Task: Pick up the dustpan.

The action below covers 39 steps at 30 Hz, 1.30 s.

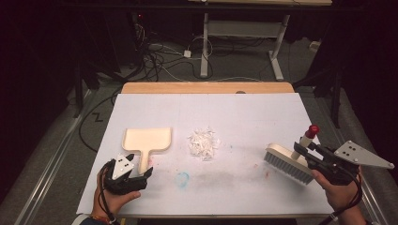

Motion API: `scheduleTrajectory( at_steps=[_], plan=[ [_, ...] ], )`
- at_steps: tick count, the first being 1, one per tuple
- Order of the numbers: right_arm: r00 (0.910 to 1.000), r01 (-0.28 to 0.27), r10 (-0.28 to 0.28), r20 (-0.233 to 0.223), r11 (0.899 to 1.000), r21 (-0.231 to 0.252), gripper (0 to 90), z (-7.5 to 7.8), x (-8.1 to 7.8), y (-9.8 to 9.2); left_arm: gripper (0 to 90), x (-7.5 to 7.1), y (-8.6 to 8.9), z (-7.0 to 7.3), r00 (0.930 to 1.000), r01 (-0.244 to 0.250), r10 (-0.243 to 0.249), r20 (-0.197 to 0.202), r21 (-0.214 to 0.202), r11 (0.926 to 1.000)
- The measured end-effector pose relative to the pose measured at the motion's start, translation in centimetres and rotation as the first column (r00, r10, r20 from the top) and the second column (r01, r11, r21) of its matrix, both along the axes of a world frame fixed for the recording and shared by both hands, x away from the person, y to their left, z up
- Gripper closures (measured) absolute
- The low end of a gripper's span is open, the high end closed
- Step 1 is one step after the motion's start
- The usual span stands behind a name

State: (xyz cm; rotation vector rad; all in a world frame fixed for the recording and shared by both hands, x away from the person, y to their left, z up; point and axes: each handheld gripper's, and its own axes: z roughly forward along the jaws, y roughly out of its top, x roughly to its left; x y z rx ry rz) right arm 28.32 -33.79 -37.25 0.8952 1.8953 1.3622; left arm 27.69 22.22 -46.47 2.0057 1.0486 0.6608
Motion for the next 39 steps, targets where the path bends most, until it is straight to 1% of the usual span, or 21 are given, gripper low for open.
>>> scheduleTrajectory(
  at_steps=[5, 7, 8, 9, 11, 12, 14, 15, 16, 17, 18, 19, 20, 22, 23, 24, 28, 33, 34, 36, 39],
  plan=[
    [0.9999, -0.002, 0.002, 0.010, 1.000, 0.005, 69.7, 0.1, 0.0, -0.2, 18.9, 0.1, 0.0, -0.1, 0.9999, 0.001, -0.001, -0.014, 0.012, 0.9999],
    [1.0000, 0.000, 0.000, 0.007, 1.000, 0.004, 69.7, 0.2, -0.1, -0.1, 19.6, 0.2, 0.0, -0.1, 0.9979, -0.043, 0.046, -0.046, 0.056, 0.9975],
    [1.0000, -0.002, 0.002, 0.004, 1.000, 0.004, 69.7, 0.2, -0.1, -0.1, 19.6, 0.5, 0.3, -0.2, 0.9936, -0.064, 0.067, -0.091, 0.038, 0.9972],
    [1.0000, -0.006, 0.006, 0.006, 1.000, 0.000, 69.7, 0.2, -0.1, 0.0, 19.9, 0.6, 0.3, -0.2, 0.9906, -0.079, 0.082, -0.110, 0.030, 0.9964],
    [1.0000, -0.006, 0.006, 0.005, 1.000, -0.004, 69.7, 0.2, -0.1, 0.1, 20.6, 0.6, 0.2, -0.1, 0.9883, -0.089, 0.092, -0.122, 0.026, 0.9957],
    [0.9999, -0.009, 0.009, 0.009, 1.000, -0.008, 69.7, 0.3, -0.1, 0.1, 20.6, 0.7, -0.1, -0.1, 0.9800, -0.107, 0.104, -0.169, -0.007, 0.9942],
    [0.9999, -0.011, 0.011, 0.013, 1.000, -0.012, 69.6, 0.3, 0.1, 0.2, 21.0, 1.1, -0.6, -0.3, 0.9643, -0.157, 0.146, -0.220, -0.031, 0.9871],
    [0.9999, -0.014, 0.014, 0.010, 1.000, -0.010, 69.6, 0.2, 0.2, 0.3, 21.8, 1.1, -0.6, -0.3, 0.9643, -0.157, 0.146, -0.220, -0.031, 0.9871],
    [0.9998, -0.016, 0.016, 0.009, 1.000, -0.013, 69.6, 0.1, 0.4, 0.4, 22.0, 2.2, -1.4, -0.9, 0.9458, -0.191, 0.174, -0.274, -0.034, 0.9810],
    [0.9999, -0.017, 0.017, 0.000, 1.000, -0.013, 69.6, 0.0, 0.6, 0.5, 22.3, 2.9, -1.6, -1.1, 0.9411, -0.197, 0.180, -0.286, -0.032, 0.9799],
    [0.9998, -0.017, 0.017, -0.005, 1.000, -0.015, 69.6, -0.1, 0.7, 0.6, 22.6, 3.7, -1.7, -1.2, 0.9363, -0.211, 0.198, -0.290, -0.013, 0.9774],
    [0.9998, -0.020, 0.019, -0.007, 1.000, -0.016, 69.6, -0.1, 0.7, 0.7, 23.1, 4.2, -1.8, -1.3, 0.9320, -0.232, 0.220, -0.288, -0.010, 0.9726],
    [0.9997, -0.024, 0.024, -0.006, 0.999, -0.024, 69.6, -0.2, 0.7, 0.7, 24.9, 5.2, -1.6, -1.5, 0.9236, -0.255, 0.239, -0.300, -0.016, 0.9667],
    [0.9996, -0.025, 0.025, -0.010, 0.999, -0.031, 69.6, -0.2, 0.7, 0.9, 27.3, 6.6, -1.4, -2.0, 0.9135, -0.266, 0.242, -0.327, -0.031, 0.9634],
    [0.9996, -0.027, 0.027, -0.009, 0.999, -0.032, 69.6, -0.3, 0.8, 0.9, 27.4, 7.0, -1.4, -2.0, 0.9155, -0.270, 0.247, -0.317, -0.028, 0.9625],
    [0.9997, -0.025, 0.025, -0.009, 0.999, -0.033, 69.6, -0.3, 0.8, 0.9, 31.4, 7.6, -1.6, -1.9, 0.9162, -0.270, 0.262, -0.303, 0.017, 0.9628],
    [0.9997, -0.023, 0.023, -0.009, 0.999, -0.033, 69.6, -0.3, 0.8, 0.8, 38.4, 8.7, -1.7, -1.8, 0.9206, -0.246, 0.245, -0.304, 0.036, 0.9686],
    [0.9996, -0.026, 0.025, -0.015, 0.999, -0.032, 69.6, -0.4, 0.8, 0.9, 60.2, 9.6, -1.5, -1.6, 0.9307, -0.208, 0.212, -0.298, 0.046, 0.9771],
    [0.9995, -0.026, 0.026, -0.018, 0.999, -0.030, 69.6, -0.4, 0.8, 0.9, 63.3, 9.6, -1.5, -1.6, 0.9307, -0.208, 0.212, -0.298, 0.046, 0.9771],
    [0.9995, -0.028, 0.027, -0.017, 0.999, -0.033, 69.6, -0.4, 0.9, 1.0, 63.5, 10.4, -1.5, -1.4, 0.9335, -0.182, 0.192, -0.303, 0.060, 0.9815],
    [0.9995, -0.028, 0.028, -0.018, 0.999, -0.029, 69.6, -0.4, 1.0, 1.0, 63.7, 11.2, -1.4, -1.3, 0.9306, -0.186, 0.195, -0.310, 0.061, 0.9808]
  ],
)
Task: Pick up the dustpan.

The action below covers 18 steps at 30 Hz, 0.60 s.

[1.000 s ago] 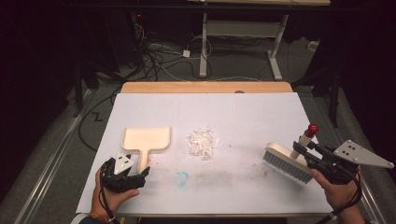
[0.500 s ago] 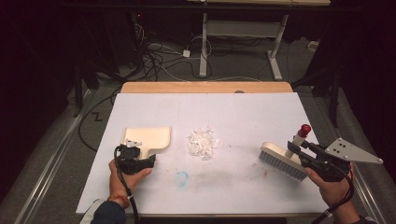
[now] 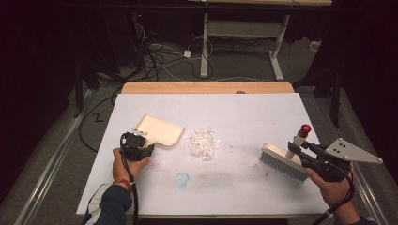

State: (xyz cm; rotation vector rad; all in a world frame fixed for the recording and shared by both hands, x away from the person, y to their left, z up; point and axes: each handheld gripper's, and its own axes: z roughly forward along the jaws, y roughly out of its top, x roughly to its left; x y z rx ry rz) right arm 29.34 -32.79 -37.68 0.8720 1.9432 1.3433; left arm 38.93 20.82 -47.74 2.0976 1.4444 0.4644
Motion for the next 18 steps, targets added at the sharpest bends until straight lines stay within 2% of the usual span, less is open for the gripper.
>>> scheduleTrajectory(
  at_steps=[3, 4, 5, 7, 10, 11, 13, 16, 18],
  plan=[
    [1.0000, 0.002, -0.002, 0.000, 1.000, -0.004, 69.6, 0.0, 0.1, 0.0, 63.8, 0.5, 0.1, 0.3, 1.0000, 0.006, -0.006, -0.002, 0.012, 0.9999],
    [1.0000, 0.003, -0.003, 0.001, 1.000, -0.004, 69.6, -0.1, 0.1, 0.0, 63.9, 0.6, 0.3, 0.9, 0.9998, 0.020, -0.020, 0.003, 0.040, 0.9990],
    [1.0000, 0.002, -0.002, 0.001, 1.000, -0.005, 69.6, -0.1, 0.1, 0.0, 63.9, 0.6, 0.3, 1.2, 0.9996, 0.027, -0.027, 0.002, 0.047, 0.9985],
    [1.0000, 0.004, -0.004, -0.001, 1.000, -0.002, 69.6, -0.1, 0.1, -0.1, 63.9, 0.2, 0.4, 2.0, 0.9983, 0.059, -0.059, 0.000, 0.072, 0.9957],
    [0.9999, 0.012, -0.012, -0.001, 1.000, -0.002, 69.6, -0.1, 0.1, -0.3, 63.9, -0.3, 0.5, 2.7, 0.9973, 0.073, -0.074, 0.008, 0.091, 0.9932],
    [0.9999, 0.015, -0.015, -0.005, 1.000, 0.004, 69.7, -0.1, 0.1, -0.3, 63.9, -0.8, 0.6, 3.3, 0.9961, 0.086, -0.088, 0.012, 0.105, 0.9907],
    [0.9999, 0.013, -0.013, -0.005, 1.000, -0.003, 69.6, -0.2, 0.2, -0.3, 63.9, -1.5, 0.9, 3.9, 0.9933, 0.115, -0.116, 0.005, 0.100, 0.9883],
    [0.9998, 0.015, -0.015, -0.011, 1.000, 0.002, 69.7, -0.2, 0.2, -0.3, 63.9, -2.5, 1.0, 4.2, 0.9909, 0.132, -0.134, 0.013, 0.112, 0.9849],
    [0.9997, 0.022, -0.022, -0.011, 1.000, 0.007, 69.6, -0.2, 0.3, -0.3, 63.9, -3.1, 1.1, 4.4, 0.9890, 0.146, -0.148, 0.011, 0.102, 0.9841]
  ],
)
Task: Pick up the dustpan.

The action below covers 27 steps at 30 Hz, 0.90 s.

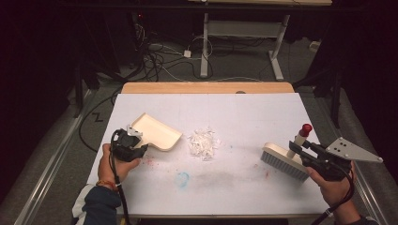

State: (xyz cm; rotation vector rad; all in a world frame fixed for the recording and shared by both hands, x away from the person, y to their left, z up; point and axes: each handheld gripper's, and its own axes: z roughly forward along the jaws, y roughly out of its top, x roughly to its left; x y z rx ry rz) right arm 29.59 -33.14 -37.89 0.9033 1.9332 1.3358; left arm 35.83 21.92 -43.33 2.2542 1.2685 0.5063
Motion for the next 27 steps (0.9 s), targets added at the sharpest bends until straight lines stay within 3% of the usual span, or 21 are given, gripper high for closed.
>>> scheduleTrajectory(
  at_steps=[13, 18, 23, 27],
  plan=[
    [0.9998, 0.014, -0.014, -0.011, 1.000, -0.001, 69.6, -0.3, 0.6, 0.1, 63.9, -2.2, 0.6, 1.9, 0.9967, 0.080, -0.080, 0.007, 0.011, 0.9967],
    [0.9996, 0.025, -0.025, -0.010, 1.000, 0.011, 69.6, -0.4, 0.6, 0.1, 63.8, -3.4, 0.1, 1.6, 0.9926, 0.121, -0.120, -0.016, 0.029, 0.9923],
    [0.9996, 0.025, -0.025, -0.009, 1.000, 0.008, 69.7, -0.4, 0.5, 0.2, 63.8, -4.4, 0.0, 1.4, 0.9901, 0.137, -0.137, -0.032, 0.008, 0.9905],
    [0.9994, 0.035, -0.034, -0.009, 0.999, 0.013, 69.6, -0.4, 0.5, 0.2, 63.8, -5.9, -0.4, 1.3, 0.9836, 0.176, -0.175, -0.043, 0.018, 0.9842]
  ],
)
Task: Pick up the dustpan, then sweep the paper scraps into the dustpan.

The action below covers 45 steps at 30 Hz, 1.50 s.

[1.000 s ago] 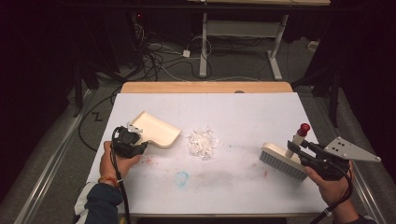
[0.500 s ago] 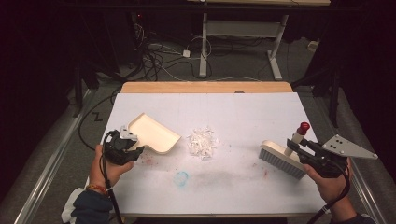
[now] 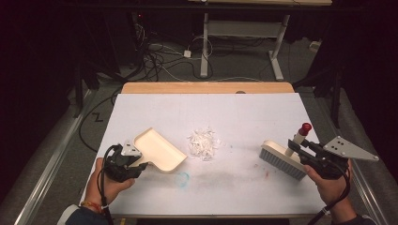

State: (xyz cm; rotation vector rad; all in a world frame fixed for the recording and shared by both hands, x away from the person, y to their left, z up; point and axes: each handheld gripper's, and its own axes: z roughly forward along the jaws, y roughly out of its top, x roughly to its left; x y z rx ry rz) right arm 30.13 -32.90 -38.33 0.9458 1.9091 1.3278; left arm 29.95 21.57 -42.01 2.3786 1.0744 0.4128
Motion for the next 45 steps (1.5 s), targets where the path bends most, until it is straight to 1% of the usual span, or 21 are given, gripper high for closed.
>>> scheduleTrajectory(
  at_steps=[2, 3, 4, 5, 8, 11, 14, 15, 18, 21, 22, 23, 24, 28, 33, 35, 38, 41, 43, 44, 45],
  plan=[
    [1.0000, 0.000, 0.000, 0.001, 1.000, 0.002, 69.6, 0.0, 0.1, 0.0, 63.8, -0.2, -0.1, 0.0, 1.0000, 0.003, -0.003, -0.003, -0.001, 1.0000],
    [1.0000, 0.003, -0.003, -0.002, 1.000, 0.005, 69.7, 0.0, 0.1, 0.1, 63.8, -0.8, -0.3, -0.3, 0.9995, 0.029, -0.029, -0.011, 0.002, 0.9996],
    [1.0000, 0.004, -0.004, -0.002, 1.000, 0.006, 69.7, 0.0, 0.1, 0.2, 63.8, -0.8, -0.3, -0.3, 0.9995, 0.029, -0.029, -0.011, 0.002, 0.9996],
    [1.0000, 0.002, -0.002, -0.002, 1.000, 0.004, 69.7, 0.0, 0.2, 0.2, 63.8, -1.3, -0.7, -0.8, 0.9985, 0.045, -0.045, -0.030, 0.001, 0.9990],
    [1.0000, -0.004, 0.004, -0.002, 1.000, -0.003, 69.6, 0.1, 0.4, 0.6, 63.8, -1.7, -1.4, -1.4, 0.9951, 0.079, -0.078, -0.061, 0.013, 0.9968],
    [1.0000, -0.001, 0.001, -0.001, 1.000, 0.012, 69.6, 0.1, 0.7, 1.3, 63.7, -1.6, -1.3, -1.6, 0.9943, 0.085, -0.084, -0.065, 0.005, 0.9964],
    [0.9999, -0.011, 0.011, 0.002, 1.000, 0.005, 69.7, 0.1, 1.1, 1.9, 63.7, -1.6, -1.1, -1.6, 0.9944, 0.080, -0.080, -0.068, -0.003, 0.9968],
    [0.9998, -0.017, 0.017, 0.006, 1.000, -0.001, 69.6, 0.1, 1.7, 2.5, 63.7, -1.6, -1.0, -1.8, 0.9938, 0.081, -0.081, -0.076, -0.007, 0.9967],
    [0.9996, -0.025, 0.025, 0.013, 1.000, 0.007, 69.7, 0.4, 2.9, 3.6, 63.7, -1.3, -1.2, -1.9, 0.9916, 0.096, -0.097, -0.085, -0.013, 0.9953],
    [0.9992, -0.013, 0.012, 0.038, 1.000, 0.005, 69.7, 0.9, 4.7, 5.1, 63.7, -0.9, -1.5, -2.0, 0.9903, 0.107, -0.108, -0.088, -0.007, 0.9942],
    [0.9992, -0.013, 0.012, 0.038, 1.000, 0.005, 69.7, 0.9, 4.7, 5.1, 63.6, -0.9, -1.5, -2.0, 0.9903, 0.107, -0.108, -0.088, -0.007, 0.9942],
    [0.9978, -0.016, 0.016, 0.064, 1.000, 0.001, 69.7, 1.3, 5.9, 6.2, 63.7, -0.7, -1.8, -2.1, 0.9894, 0.114, -0.114, -0.090, -0.005, 0.9935],
    [0.9969, -0.020, 0.020, 0.076, 1.000, -0.006, 69.7, 1.6, 6.6, 6.7, 63.7, -0.6, -1.8, -2.2, 0.9891, 0.114, -0.114, -0.093, -0.006, 0.9934],
    [0.9952, -0.025, 0.027, 0.094, 0.999, -0.022, 69.7, 2.4, 9.3, 9.1, 63.6, -0.5, -2.0, -2.5, 0.9879, 0.117, -0.117, -0.102, 0.000, 0.9931],
    [0.9953, -0.007, 0.012, 0.096, 0.999, -0.044, 69.7, 2.5, 12.4, 11.8, 63.6, -0.4, -2.2, -2.7, 0.9875, 0.120, -0.119, -0.103, 0.004, 0.9927],
    [0.9959, -0.004, 0.007, 0.090, 0.999, -0.042, 69.7, 2.2, 13.7, 12.9, 63.6, -0.4, -2.2, -2.9, 0.9879, 0.115, -0.115, -0.104, -0.004, 0.9933],
    [0.9962, 0.012, -0.009, 0.087, 0.999, -0.036, 69.8, 1.7, 14.9, 14.3, 63.6, -0.4, -2.3, -3.0, 0.9881, 0.111, -0.111, -0.107, -0.003, 0.9938],
    [0.9960, 0.023, -0.021, 0.087, 0.999, -0.024, 69.8, 1.1, 15.7, 15.5, 63.6, -0.4, -2.5, -3.0, 0.9886, 0.108, -0.108, -0.105, 0.001, 0.9941],
    [0.9960, 0.029, -0.028, 0.085, 1.000, -0.005, 69.8, 0.6, 15.8, 16.4, 63.6, -0.3, -2.6, -3.1, 0.9884, 0.107, -0.106, -0.109, 0.003, 0.9942],
    [0.9962, 0.023, -0.024, 0.083, 1.000, 0.011, 69.8, 0.4, 15.7, 16.8, 63.6, -0.3, -2.6, -3.1, 0.9883, 0.108, -0.107, -0.109, 0.004, 0.9942],
    [0.9969, 0.012, -0.013, 0.077, 1.000, 0.014, 69.8, 0.2, 15.7, 17.1, 63.6, -0.3, -2.6, -3.2, 0.9881, 0.107, -0.106, -0.111, 0.003, 0.9942]
  ],
)
